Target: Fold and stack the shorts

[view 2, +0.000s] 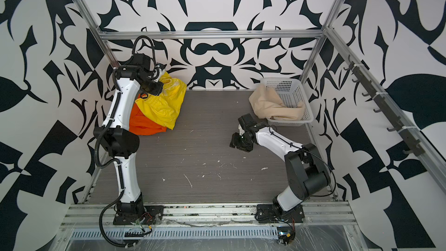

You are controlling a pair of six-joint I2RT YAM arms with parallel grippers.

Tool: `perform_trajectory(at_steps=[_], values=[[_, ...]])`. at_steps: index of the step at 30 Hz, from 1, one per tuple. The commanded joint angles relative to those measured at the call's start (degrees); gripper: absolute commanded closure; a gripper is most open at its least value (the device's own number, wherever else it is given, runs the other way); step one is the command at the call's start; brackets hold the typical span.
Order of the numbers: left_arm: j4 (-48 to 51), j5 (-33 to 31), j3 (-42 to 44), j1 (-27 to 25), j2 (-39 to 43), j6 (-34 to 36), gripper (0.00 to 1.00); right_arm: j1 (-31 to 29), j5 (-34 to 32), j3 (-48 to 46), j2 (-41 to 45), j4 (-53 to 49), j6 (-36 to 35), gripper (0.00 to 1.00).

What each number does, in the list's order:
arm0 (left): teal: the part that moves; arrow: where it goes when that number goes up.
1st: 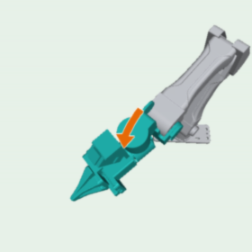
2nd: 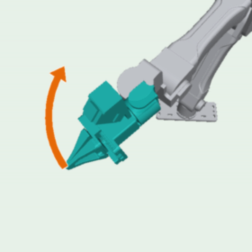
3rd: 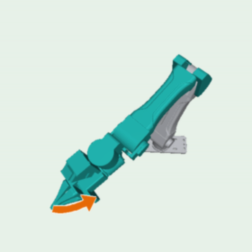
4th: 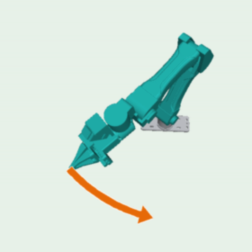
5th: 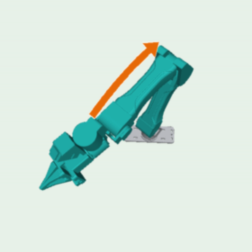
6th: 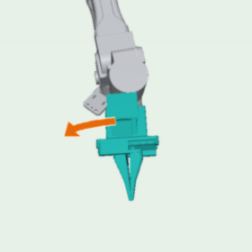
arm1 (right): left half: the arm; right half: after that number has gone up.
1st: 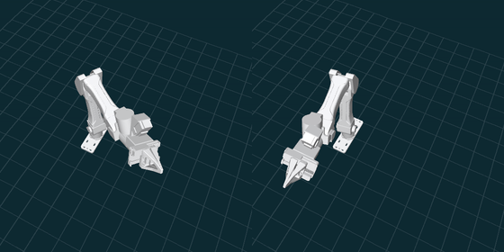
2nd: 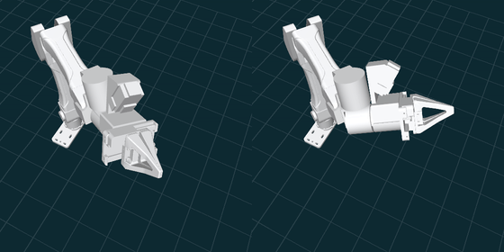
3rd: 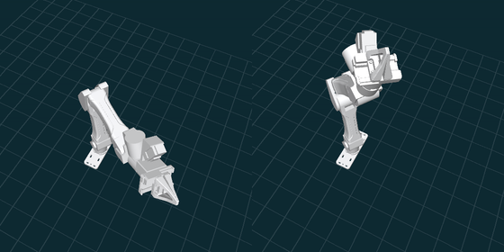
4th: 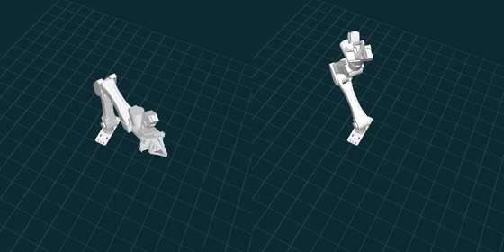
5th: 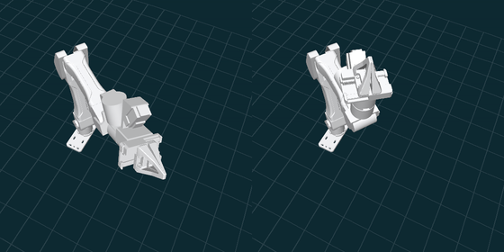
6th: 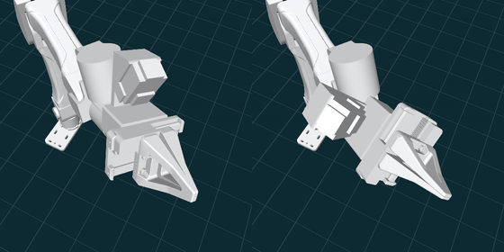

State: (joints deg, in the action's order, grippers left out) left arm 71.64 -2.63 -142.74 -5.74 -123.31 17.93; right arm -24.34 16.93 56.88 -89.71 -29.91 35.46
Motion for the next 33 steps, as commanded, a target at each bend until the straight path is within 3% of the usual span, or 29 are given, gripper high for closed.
perform_trajectory(at_steps=[1,13,24,33], values=[[1.93,2.75,-2.46,0.87,2.61,0.96,1.0,0.26,0.3,1.28,0.23,-0.51,0.22,0.43],[4.26,4.02,-1.81,2.37,4.05,1.05,1.0,0.25,0.91,1.84,-0.46,-0.54,0.31,0.44],[3.69,0.44,-1.76,4.89,-0.23,1.2,1.0,0.26,0.91,2.02,-0.96,-0.52,0.4,0.44],[1.43,1.84,0.85,8.17,-3.66,1.23,1.0,0.26,0.91,2.7,-1.83,-0.58,0.41,0.44]])
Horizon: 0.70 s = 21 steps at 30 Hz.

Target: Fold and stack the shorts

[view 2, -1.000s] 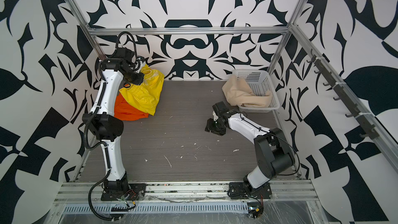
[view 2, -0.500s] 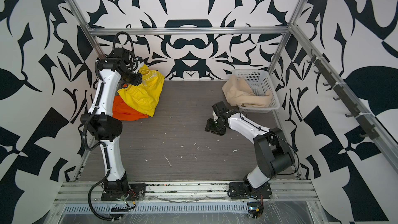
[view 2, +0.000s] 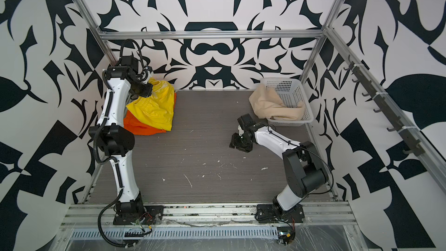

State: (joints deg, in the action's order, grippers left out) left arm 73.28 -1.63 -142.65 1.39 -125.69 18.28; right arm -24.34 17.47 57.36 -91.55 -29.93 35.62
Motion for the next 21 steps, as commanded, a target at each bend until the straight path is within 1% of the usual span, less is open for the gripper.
perform_trajectory(at_steps=[1,7,10,11,12,13,15,18,21], values=[[-0.58,1.22,1.08,1.48,-1.73,0.88,1.0,0.26,0.39,2.23,-0.03,-0.48,0.24,0.44],[-2.0,1.58,1.52,3.52,-5.61,0.87,1.0,0.26,0.37,2.86,-0.65,-0.66,0.15,0.44],[-4.38,0.22,1.97,4.5,-7.46,0.88,0.93,0.28,0.59,3.19,-1.11,-0.79,0.2,0.44],[-5.23,-0.43,1.83,4.89,-8.15,0.79,0.89,0.26,0.58,3.32,-1.22,-0.82,0.18,0.44],[-5.96,-1.43,1.72,5.15,-9.03,0.72,0.81,0.29,0.56,3.41,-1.26,-0.82,0.1,0.44],[-6.72,-2.86,1.57,5.38,-9.71,0.45,0.72,0.27,0.54,3.46,-1.35,-0.82,0.09,0.44],[-8.16,-7.2,0.94,5.72,-10.94,-0.23,0.51,0.26,0.54,3.59,-1.36,-0.86,0.16,0.44],[-9.14,-14.34,-0.38,5.73,-11.01,-1.94,0.36,0.29,0.38,3.94,-1.44,-1.17,0.16,0.44],[-9.71,-20.33,-1.09,5.51,-8.7,-3.55,0.28,0.26,0.15,4.33,-1.35,-1.4,0.16,0.44]])
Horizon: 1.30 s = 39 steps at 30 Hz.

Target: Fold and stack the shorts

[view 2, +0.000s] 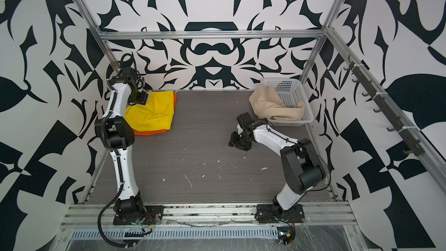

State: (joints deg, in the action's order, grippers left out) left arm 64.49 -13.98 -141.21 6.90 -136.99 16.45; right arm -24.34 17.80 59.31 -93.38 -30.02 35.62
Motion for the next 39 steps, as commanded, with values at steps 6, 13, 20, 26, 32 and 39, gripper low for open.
perform_trajectory(at_steps=[6,13,20,26,32,39], values=[[-3.87,-8.92,3.46,-1.16,12.85,-4.61,0.23,0.26,-0.31,3.44,0.59,-1.35,0.13,0.44],[-10.34,7.56,15.82,-1.27,16.9,-9.75,0.25,0.12,0.21,3.97,0.87,-0.32,0.11,0.44],[-10.13,7.78,17.53,-1.18,6.8,-12.91,0.26,0.17,-0.4,3.47,2.41,-0.12,-0.94,0.44],[-13.56,9.06,20.19,-1.13,0.37,-15.36,0.24,0.15,-0.84,2.36,3.92,0.65,-0.72,0.44],[-11.8,13.05,15.71,-1.23,-1.12,-15.6,0.24,0.16,-1.21,1.38,6.5,2.23,-1.12,0.44],[-15.3,18.98,19.46,-3.69,14.52,-18.68,0.2,2.47,-4.59,6.26,8.86,-3.59,-5.41,0.43]])
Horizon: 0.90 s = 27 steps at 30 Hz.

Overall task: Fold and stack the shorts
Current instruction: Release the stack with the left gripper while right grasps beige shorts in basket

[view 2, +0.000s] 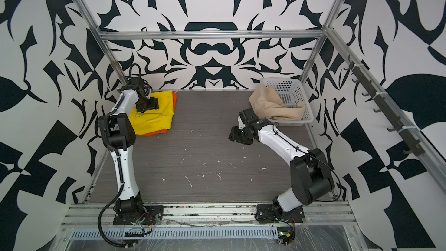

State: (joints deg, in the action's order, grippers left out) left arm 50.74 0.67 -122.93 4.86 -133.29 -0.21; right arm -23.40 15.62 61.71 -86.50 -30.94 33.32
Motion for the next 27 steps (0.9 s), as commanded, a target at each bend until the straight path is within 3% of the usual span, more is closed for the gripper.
perform_trajectory(at_steps=[1,7,12,16,20,23,27], values=[[-2.57,4.38,2.62,-2.47,13.51,-2.3,0.2,2.15,-2.63,4.74,2.2,-3.43,-4.15,0.43],[-13.15,6.49,19.64,-11.0,31.88,-4.46,0.2,9.29,-7.88,14.23,2.39,-12.76,-12.55,0.42],[-24.75,10.42,37.38,-18.73,40.49,-7.39,0.2,17.99,-13.69,24.19,-0.32,-18.74,-18.8,0.38],[-29.86,12.58,45.5,-21.82,40.04,-11.54,0.2,21.08,-22.74,31.89,-5.53,-21.36,-23.76,0.32],[-28.73,14.09,46.72,-22.84,37.05,-13.65,0.21,22.38,-25.53,38.24,-13.12,-23.19,-27.61,0.28],[-28.9,13.95,47.58,-23.67,36.36,-13.5,0.21,23.64,-23.9,43.03,-19.67,-25.27,-27.37,0.26],[-30.1,14.56,48.31,-24.02,36.09,-14.63,0.21,26.26,-14.87,46.33,-25.91,-24.4,-24.9,0.24]])
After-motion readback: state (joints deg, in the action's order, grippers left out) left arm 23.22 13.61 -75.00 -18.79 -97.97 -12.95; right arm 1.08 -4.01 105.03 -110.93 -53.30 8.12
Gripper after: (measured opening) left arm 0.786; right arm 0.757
